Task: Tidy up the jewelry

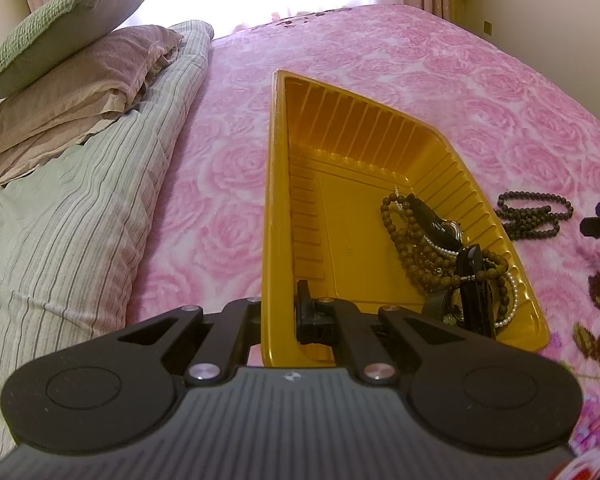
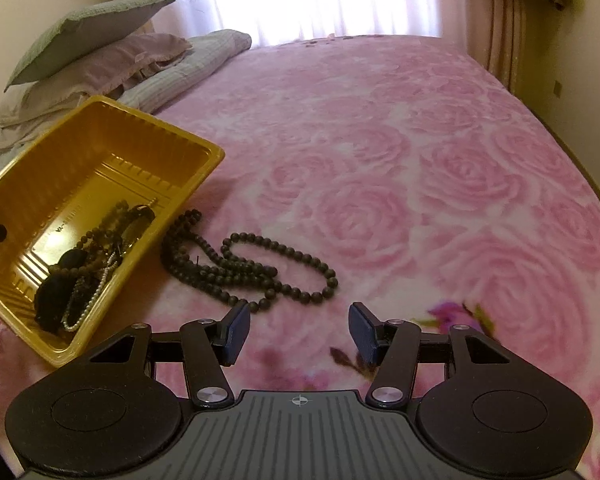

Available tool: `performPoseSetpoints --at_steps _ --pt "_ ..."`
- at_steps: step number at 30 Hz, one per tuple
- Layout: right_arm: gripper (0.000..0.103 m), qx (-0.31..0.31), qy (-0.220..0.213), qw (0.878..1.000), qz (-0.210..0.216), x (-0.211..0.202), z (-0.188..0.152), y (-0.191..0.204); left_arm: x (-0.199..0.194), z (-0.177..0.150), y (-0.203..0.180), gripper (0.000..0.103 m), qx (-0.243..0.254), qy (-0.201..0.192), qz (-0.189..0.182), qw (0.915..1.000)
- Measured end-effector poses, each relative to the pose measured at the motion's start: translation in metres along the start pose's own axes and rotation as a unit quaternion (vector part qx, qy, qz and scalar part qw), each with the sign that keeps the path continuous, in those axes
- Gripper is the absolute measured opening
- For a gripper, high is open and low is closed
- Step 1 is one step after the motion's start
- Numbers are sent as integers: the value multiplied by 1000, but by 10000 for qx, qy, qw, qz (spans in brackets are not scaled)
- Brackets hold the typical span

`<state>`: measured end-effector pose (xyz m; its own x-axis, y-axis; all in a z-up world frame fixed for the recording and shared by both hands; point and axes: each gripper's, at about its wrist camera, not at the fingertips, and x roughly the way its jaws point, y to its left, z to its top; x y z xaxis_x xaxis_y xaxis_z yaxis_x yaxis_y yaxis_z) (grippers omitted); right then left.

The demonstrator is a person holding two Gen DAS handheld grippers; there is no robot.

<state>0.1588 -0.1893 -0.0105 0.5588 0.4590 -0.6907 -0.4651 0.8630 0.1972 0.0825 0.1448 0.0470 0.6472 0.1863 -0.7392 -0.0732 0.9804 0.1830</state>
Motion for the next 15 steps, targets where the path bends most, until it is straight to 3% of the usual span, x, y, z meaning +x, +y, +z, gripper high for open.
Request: performPoseSetpoints --at_steps 11,15 --pt "54 -53 250 9994 -217 41 21 -9 1 1 -1 4 29 41 37 10000" --pt "48 -121 236 9993 -271 52 26 -11 1 1 -1 4 32 45 41 10000"
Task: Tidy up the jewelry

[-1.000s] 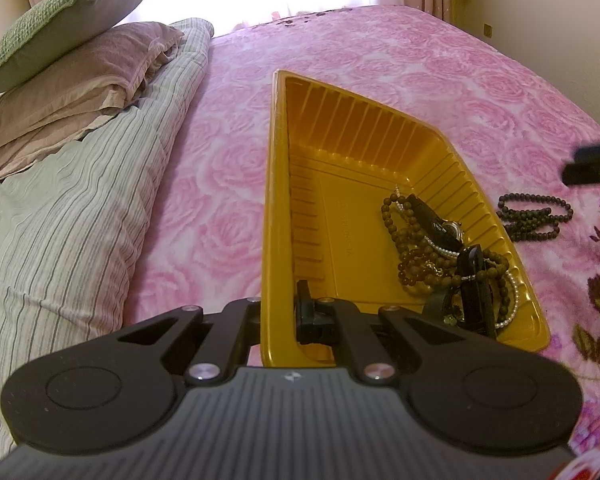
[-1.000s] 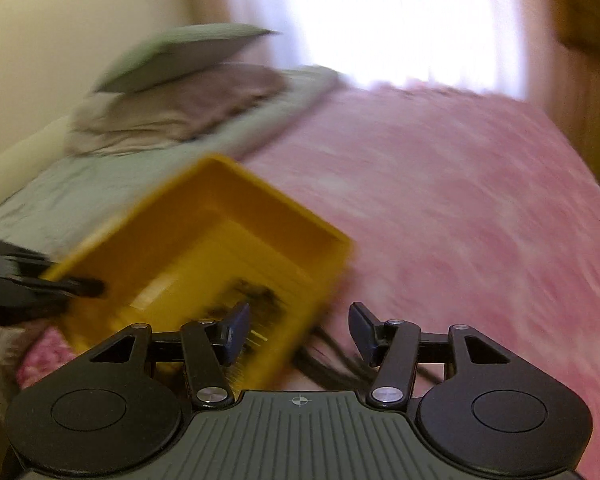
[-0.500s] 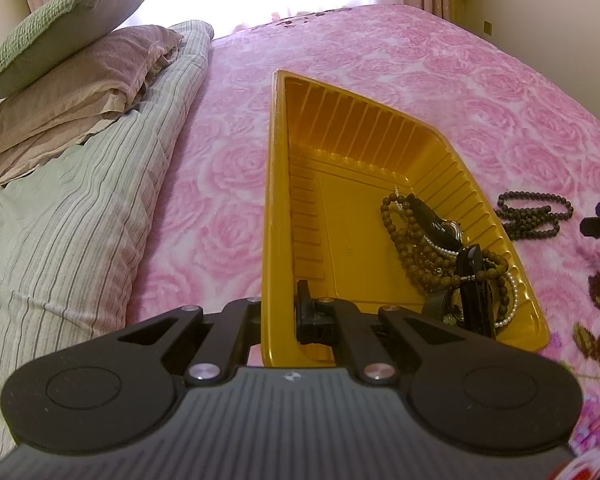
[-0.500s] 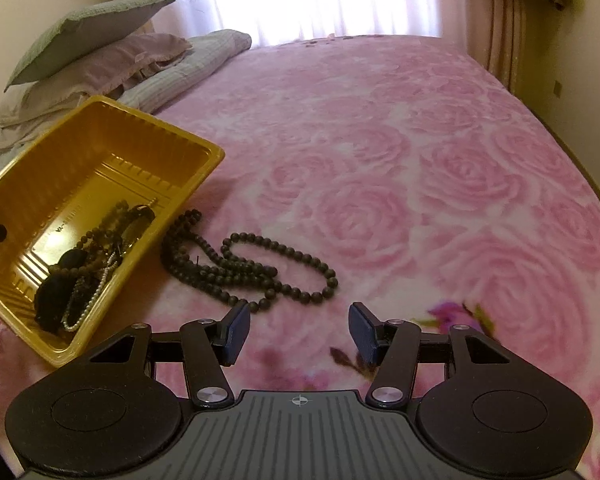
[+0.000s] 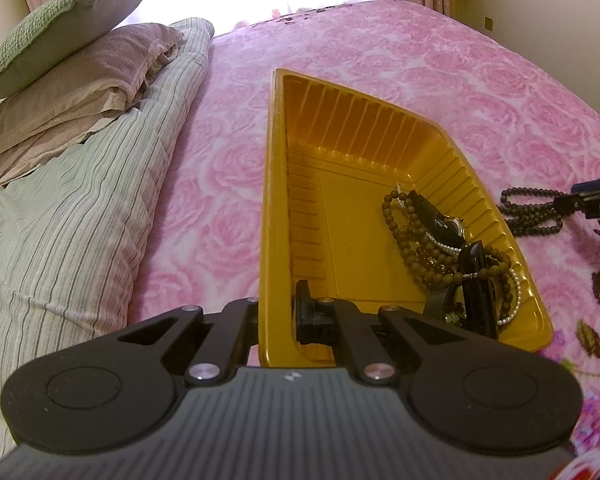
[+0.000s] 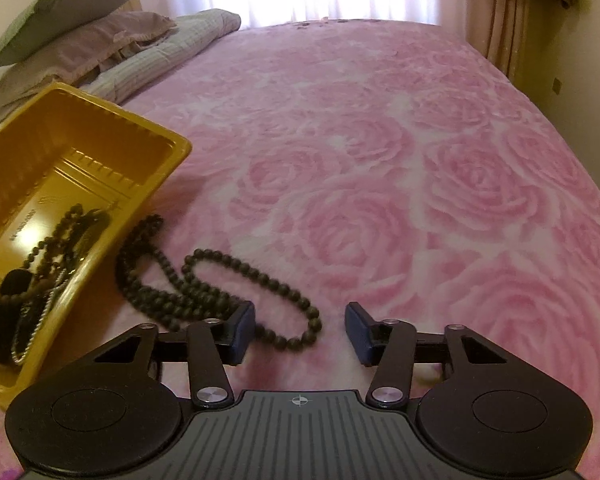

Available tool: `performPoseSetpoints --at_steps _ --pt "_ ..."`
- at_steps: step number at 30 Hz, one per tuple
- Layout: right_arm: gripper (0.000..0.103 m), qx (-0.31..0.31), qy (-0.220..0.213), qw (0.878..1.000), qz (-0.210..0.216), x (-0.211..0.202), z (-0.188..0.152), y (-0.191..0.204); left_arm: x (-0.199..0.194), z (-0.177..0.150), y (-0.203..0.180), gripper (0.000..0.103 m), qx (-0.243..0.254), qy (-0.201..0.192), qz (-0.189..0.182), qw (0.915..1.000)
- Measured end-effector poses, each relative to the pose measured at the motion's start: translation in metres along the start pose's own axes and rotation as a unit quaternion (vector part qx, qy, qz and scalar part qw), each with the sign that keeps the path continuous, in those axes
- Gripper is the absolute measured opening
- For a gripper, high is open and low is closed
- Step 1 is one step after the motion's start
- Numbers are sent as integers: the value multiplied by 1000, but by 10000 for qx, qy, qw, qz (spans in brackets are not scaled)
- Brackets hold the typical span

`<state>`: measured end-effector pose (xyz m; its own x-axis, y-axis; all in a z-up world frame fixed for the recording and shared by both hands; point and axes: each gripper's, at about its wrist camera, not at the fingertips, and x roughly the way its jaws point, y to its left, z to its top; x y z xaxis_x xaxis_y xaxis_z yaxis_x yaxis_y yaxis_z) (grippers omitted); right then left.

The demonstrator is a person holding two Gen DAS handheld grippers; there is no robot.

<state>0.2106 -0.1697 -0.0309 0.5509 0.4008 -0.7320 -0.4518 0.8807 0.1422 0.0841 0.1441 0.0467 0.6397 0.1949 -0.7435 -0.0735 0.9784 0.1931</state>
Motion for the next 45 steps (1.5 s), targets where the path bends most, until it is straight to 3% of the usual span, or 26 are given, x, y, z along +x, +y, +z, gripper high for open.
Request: performPoseSetpoints --at_steps 6,7,9,10,13,24,33,45 --pt "33 -346 7 9992 -181 8 0 3 2 -1 0 4 5 16 8 10000" --pt "28 -455 19 9987 -230 8 0 4 2 -1 0 4 6 23 7 10000" --pt "9 -681 68 9972 -309 7 -1 8 3 -2 1 4 2 27 3 10000" --pt "7 -779 94 9963 -341 5 -1 10 3 -2 1 4 2 27 0 10000" --pt "7 -1032 55 9935 -486 -4 -1 15 3 -2 1 4 2 23 -2 10000" --pt "7 -1620 -1138 9762 -887 -106 47 25 3 -2 1 3 3 17 -3 10000" --pt "7 -2320 -1754 9510 -1052 -166 85 48 1 -1 0 3 -2 3 -18 10000" --pt "7 -3532 -1995 9105 -797 -219 150 89 0 -1 0 3 -10 8 -19 10000"
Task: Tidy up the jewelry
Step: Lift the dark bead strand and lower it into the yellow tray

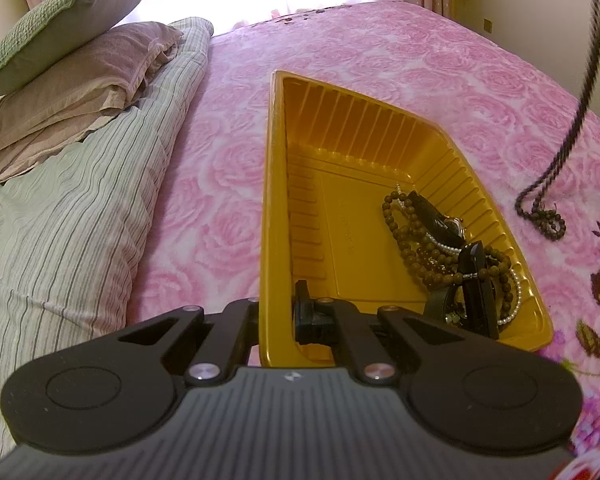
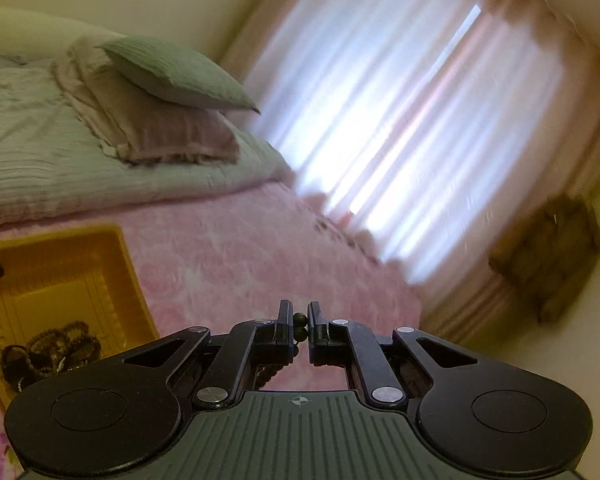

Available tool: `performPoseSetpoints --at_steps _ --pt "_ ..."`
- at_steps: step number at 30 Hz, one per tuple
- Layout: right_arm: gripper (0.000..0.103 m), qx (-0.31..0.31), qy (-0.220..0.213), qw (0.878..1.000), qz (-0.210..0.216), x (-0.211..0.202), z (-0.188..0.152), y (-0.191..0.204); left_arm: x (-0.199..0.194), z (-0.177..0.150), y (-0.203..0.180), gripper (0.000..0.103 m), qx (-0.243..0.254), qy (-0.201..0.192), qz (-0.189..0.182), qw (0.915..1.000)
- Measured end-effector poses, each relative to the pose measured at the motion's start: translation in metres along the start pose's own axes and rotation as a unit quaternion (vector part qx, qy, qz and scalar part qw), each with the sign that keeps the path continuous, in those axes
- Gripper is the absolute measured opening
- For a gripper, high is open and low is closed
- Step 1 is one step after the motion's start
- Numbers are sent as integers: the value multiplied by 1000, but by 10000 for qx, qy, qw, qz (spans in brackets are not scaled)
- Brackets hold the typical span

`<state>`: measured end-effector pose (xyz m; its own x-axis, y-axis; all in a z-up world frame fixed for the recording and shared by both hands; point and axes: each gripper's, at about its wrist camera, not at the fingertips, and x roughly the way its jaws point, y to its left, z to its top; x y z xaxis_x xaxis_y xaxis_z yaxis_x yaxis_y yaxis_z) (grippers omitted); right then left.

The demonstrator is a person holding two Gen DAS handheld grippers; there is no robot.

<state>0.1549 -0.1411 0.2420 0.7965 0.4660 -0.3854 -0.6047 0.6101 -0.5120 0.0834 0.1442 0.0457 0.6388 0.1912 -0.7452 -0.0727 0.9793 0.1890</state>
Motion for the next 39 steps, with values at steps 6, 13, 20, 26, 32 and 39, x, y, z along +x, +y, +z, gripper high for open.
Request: performPoseSetpoints --at_steps 6,13,20,26,32,39 --pt "7 -438 -424 9981 78 -5 53 -4 1 1 2 3 4 21 -45 10000" --pt "7 -823 -840 9928 210 -4 107 3 3 0 5 3 -13 58 -103 9999" --pt "7 -939 -961 9895 536 18 135 19 5 1 7 3 -43 66 -140 9999" --pt "7 -1104 -758 9877 801 48 135 43 6 0 8 3 -55 81 -149 9998" --pt "7 -1331 -421 9833 1170 86 127 77 8 0 10 3 -73 120 -166 9998" --pt "7 -1606 -39 9732 1648 120 108 115 11 0 12 3 -103 188 -209 9996"
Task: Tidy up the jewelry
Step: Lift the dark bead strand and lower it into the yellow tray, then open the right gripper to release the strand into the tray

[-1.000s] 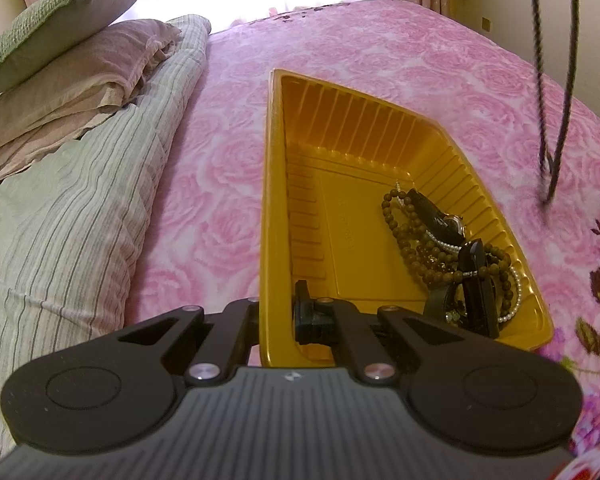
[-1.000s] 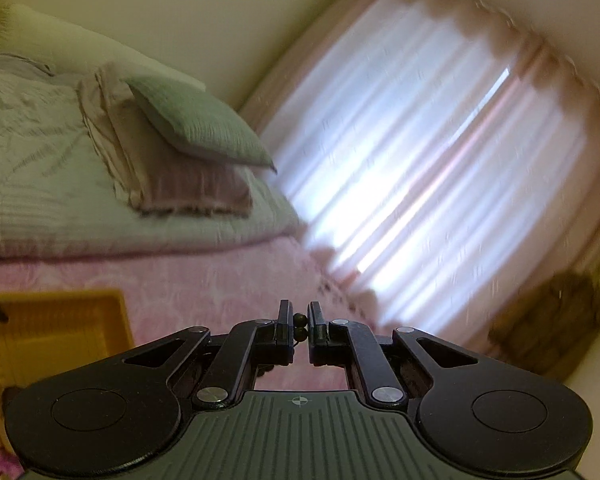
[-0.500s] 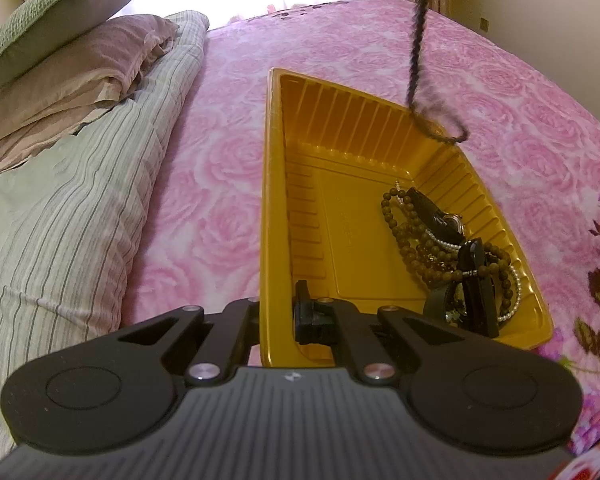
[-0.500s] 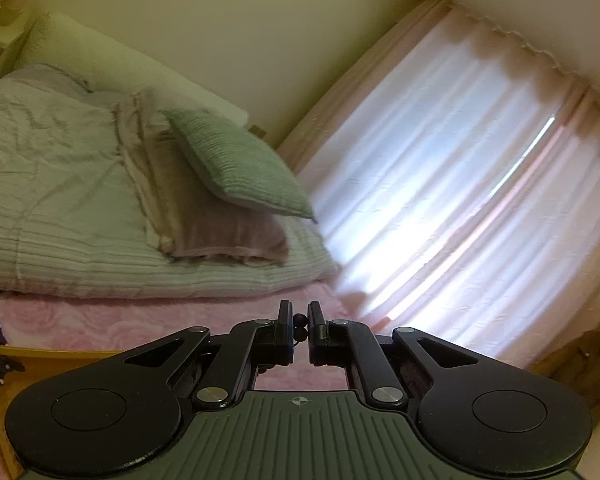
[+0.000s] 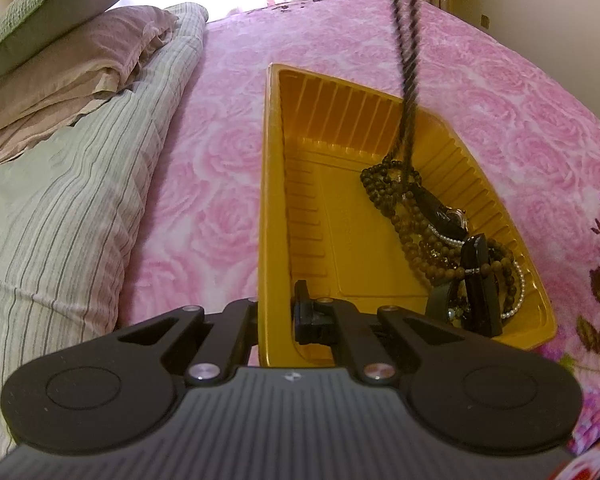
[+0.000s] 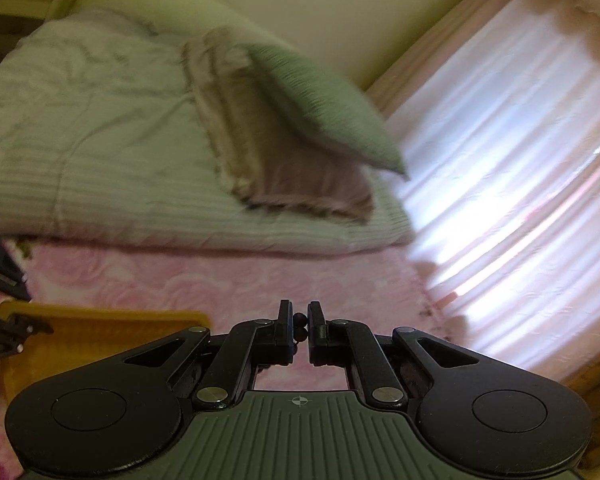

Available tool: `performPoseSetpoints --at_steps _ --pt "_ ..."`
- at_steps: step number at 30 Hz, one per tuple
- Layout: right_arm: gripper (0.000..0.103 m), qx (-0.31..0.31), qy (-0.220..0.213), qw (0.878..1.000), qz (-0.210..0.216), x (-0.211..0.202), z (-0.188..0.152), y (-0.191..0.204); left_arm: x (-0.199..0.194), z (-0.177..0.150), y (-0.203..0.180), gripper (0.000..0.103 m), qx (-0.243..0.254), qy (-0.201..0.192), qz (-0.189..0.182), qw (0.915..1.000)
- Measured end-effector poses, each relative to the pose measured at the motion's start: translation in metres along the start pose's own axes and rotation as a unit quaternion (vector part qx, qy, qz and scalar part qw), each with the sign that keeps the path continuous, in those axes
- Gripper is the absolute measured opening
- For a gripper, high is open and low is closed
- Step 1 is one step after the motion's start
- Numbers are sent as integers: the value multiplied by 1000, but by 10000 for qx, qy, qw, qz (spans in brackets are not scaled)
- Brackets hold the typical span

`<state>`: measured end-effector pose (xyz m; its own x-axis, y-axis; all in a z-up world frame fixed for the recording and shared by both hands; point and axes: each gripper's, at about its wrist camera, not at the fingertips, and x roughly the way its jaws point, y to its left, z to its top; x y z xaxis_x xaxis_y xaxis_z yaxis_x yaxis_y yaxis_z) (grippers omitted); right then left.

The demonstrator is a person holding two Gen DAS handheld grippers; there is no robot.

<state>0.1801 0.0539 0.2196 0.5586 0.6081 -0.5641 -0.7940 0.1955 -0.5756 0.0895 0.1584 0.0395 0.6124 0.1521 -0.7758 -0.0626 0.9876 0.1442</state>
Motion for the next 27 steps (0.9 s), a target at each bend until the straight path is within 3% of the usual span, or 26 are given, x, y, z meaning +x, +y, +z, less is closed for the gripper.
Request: performPoseSetpoints --at_steps 9,27 --pt "7 -265 415 9965 671 37 -21 32 2 0 1 3 -41 32 -15 10000" --pt "7 -308 658 9924 997 55 -41 46 3 -2 2 3 -75 24 -34 10000"
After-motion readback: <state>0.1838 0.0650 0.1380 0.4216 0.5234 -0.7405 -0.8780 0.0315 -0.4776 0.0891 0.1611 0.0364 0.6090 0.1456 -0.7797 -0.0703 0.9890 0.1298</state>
